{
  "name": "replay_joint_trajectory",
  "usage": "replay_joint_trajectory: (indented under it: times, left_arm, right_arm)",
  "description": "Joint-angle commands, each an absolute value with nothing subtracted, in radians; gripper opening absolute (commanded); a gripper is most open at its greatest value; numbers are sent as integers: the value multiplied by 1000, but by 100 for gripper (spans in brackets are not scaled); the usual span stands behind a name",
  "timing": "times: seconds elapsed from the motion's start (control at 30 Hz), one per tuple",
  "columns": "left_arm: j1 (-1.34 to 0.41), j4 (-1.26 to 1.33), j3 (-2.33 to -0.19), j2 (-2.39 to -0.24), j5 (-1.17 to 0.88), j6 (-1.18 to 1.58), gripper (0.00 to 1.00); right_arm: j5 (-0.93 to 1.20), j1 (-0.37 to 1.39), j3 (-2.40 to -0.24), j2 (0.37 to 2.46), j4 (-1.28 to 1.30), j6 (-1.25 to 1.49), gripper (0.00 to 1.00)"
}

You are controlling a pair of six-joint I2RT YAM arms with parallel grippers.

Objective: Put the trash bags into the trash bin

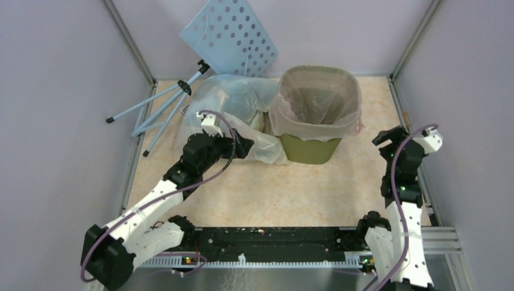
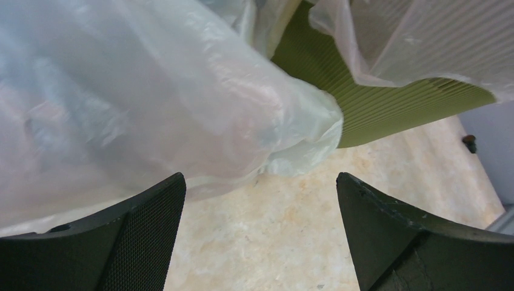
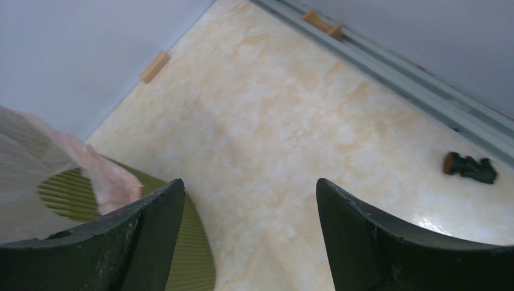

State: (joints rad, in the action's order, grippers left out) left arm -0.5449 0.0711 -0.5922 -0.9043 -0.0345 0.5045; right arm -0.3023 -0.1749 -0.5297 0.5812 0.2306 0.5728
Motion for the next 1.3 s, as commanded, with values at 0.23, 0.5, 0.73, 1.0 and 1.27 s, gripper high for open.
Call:
replay_joint_trajectory:
  times: [0.23,0.5,0.73,1.0,1.27]
  left_arm:
    - [-543,430,-911,-1363,-147,543,85]
    - [-542,461,-1057,-1606,-192,586,72]
    - [-542,391,-1162,-1764,-184,625,63]
    - [-527,456,-1109,-1754,-214,667,68]
    - [-497,238,-1069,-1501,-66,577,95]
  right_arm:
    - [190,-202,-661,872,-52,651,61]
    - [300,-196,-642,1044,-147,644,28]
    - [290,-114,-649,1136,-157,594,24]
    - [146,-117,-625,1068,-110,583,26]
    - [-103,-144,-538,897,-100,542,46]
